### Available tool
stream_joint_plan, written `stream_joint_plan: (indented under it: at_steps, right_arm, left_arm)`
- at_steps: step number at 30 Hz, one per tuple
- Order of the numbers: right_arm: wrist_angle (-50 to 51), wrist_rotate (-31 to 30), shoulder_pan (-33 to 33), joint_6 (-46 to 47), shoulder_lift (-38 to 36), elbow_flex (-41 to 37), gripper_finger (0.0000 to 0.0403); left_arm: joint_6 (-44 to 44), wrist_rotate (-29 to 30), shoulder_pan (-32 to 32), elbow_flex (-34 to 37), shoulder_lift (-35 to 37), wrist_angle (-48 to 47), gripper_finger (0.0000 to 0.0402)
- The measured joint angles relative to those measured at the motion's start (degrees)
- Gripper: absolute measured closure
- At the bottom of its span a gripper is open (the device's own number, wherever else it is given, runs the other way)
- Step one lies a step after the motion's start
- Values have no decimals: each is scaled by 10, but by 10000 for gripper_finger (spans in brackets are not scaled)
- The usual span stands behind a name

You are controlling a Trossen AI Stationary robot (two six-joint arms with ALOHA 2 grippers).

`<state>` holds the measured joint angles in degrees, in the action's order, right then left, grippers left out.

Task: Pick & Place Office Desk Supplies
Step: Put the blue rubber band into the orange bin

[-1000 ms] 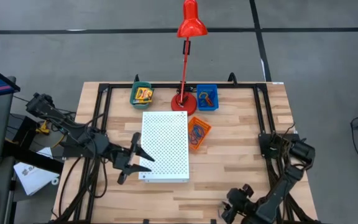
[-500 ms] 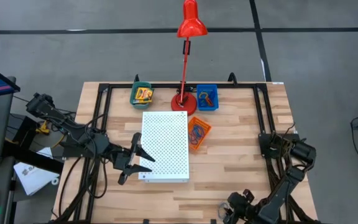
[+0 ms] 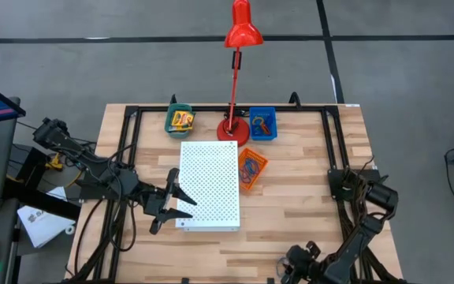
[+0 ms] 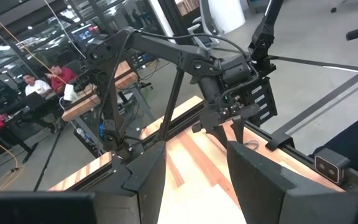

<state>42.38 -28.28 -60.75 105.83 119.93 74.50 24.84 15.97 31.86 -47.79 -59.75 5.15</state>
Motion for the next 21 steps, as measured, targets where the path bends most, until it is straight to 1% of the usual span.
stream_joint_plan:
  at_steps: [4, 7, 9, 13, 14, 18, 21]
  right_arm:
    - [25, -7, 0, 13, 21, 24, 248]
    - [31, -10, 4, 20, 22, 26, 275]
    - [32, -9, 9, 19, 22, 26, 302]
    - [28, -5, 20, 1, 23, 26, 375]
    - [26, -5, 23, -8, 23, 26, 388]
    - [46, -9, 37, -29, 26, 43, 396]
    - [95, -16, 48, -55, 32, 75, 400]
  left_arm:
    - [0, 0, 0, 0, 0, 1, 238]
    - [0, 0, 0, 0, 0, 3, 238]
    - [0, 0, 0, 0, 0, 4, 238]
    - [0, 0, 0, 0, 0, 4, 238]
    - [0, 0, 0, 0, 0, 4, 238]
    - [0, 0, 0, 0, 0, 3, 238]
    - [0, 0, 0, 0, 0, 2, 238]
